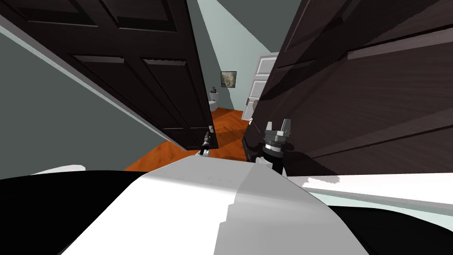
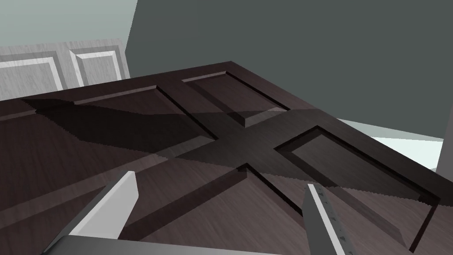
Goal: Push the door open
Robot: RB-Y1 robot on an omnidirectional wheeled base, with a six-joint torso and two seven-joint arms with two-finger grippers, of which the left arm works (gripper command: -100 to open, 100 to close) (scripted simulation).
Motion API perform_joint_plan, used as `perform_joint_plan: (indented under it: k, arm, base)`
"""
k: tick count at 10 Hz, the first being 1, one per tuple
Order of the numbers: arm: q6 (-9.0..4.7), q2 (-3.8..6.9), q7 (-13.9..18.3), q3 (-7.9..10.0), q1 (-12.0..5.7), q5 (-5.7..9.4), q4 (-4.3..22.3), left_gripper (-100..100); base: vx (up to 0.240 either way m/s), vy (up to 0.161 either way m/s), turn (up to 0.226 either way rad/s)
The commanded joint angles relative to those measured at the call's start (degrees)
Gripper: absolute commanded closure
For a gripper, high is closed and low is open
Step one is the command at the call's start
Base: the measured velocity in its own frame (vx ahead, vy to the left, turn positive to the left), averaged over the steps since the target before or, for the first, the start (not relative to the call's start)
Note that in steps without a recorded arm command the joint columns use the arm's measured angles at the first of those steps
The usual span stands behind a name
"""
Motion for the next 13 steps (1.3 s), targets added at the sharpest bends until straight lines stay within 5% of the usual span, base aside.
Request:
perform_joint_plan:
  k: [1, 9, 10, 13]
  arm:
    - [-0.32, 0.12, -0.05, 0.12, 0.11, 0.08, 0.09, -100]
    - [-1.72, 0.04, -0.25, 0.57, 0.66, 0.44, 0.58, -100]
    - [-1.72, 0.04, -0.25, 0.57, 0.66, 0.44, 0.58, 100]
    - [-1.72, 0.04, -0.25, 0.57, 0.66, 0.44, 0.58, 100]
  base:
    - [0.078, 0.001, -0.037]
    - [0.196, 0.031, -0.023]
    - [-0.017, -0.007, -0.003]
    - [-0.021, -0.003, -0.003]
